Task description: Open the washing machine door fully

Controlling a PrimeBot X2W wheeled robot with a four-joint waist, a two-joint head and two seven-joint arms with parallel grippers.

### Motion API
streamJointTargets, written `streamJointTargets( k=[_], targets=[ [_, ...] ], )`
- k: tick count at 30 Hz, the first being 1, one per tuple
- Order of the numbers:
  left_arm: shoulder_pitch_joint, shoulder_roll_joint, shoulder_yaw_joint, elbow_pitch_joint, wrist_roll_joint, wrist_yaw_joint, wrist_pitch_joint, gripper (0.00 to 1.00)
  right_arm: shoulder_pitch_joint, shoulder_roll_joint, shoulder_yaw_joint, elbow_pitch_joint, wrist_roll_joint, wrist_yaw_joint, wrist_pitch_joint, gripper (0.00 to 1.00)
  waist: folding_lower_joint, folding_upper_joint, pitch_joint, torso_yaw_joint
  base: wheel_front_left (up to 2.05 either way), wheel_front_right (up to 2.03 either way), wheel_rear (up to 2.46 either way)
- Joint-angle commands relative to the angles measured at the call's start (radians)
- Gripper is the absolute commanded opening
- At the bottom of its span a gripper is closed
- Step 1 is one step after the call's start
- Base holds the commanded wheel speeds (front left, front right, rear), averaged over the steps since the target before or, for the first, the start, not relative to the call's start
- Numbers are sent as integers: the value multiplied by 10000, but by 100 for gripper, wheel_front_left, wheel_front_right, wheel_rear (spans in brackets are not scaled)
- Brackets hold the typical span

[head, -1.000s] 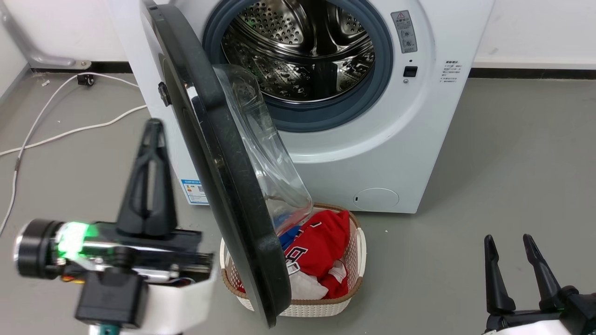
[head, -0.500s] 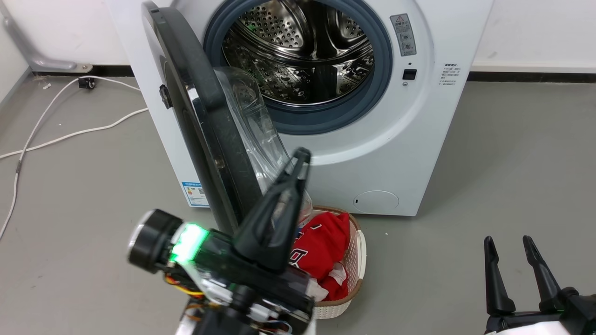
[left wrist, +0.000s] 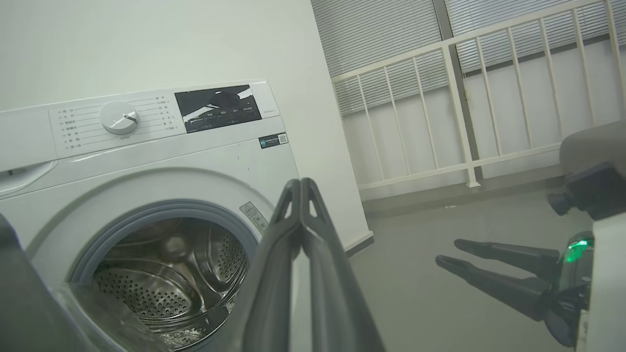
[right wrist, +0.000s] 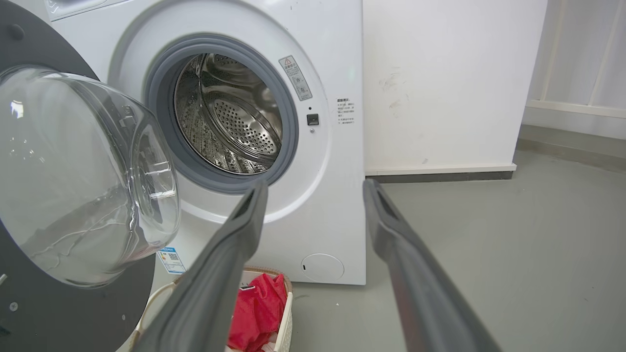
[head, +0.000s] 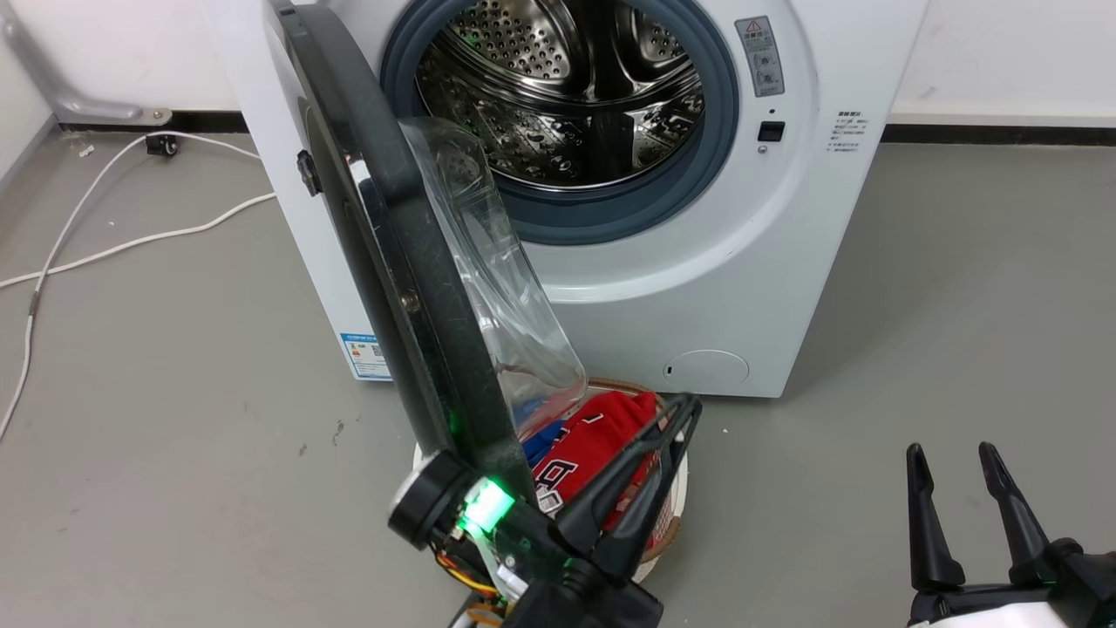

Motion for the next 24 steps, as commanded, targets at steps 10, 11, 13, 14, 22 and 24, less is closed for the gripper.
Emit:
streamJointTargets(
  k=[10, 11, 13, 14, 22, 24],
  targets=[
    [827, 233, -141, 1529, -400, 269, -24, 0, -149, 31, -33, 67, 6, -2, -18, 100, 0, 0, 194, 198, 0, 0, 0],
    [877, 262, -104, 1708, -457, 297, -24, 0, -174, 31, -32, 67, -2, -2, -18, 100, 0, 0, 215, 214, 0, 0, 0],
    [947, 264, -21, 1991, -579, 387, -24, 0, -208, 31, -23, 84, -22, -2, -18, 100, 0, 0, 253, 240, 0, 0, 0],
    [975, 269, 36, 2172, -638, 408, -24, 0, -216, 31, -21, 94, -33, -2, -18, 100, 0, 0, 273, 254, 0, 0, 0],
    [1025, 208, 783, 2952, -1082, 944, -24, 0, -305, 31, 16, 157, -68, -2, -18, 100, 0, 0, 381, 330, 0, 0, 0],
    [1083, 269, 944, 3002, -1146, 1015, -22, 0, -283, 31, 1, 175, -64, -2, -18, 100, 0, 0, 385, 406, 0, 0, 0]
  ],
)
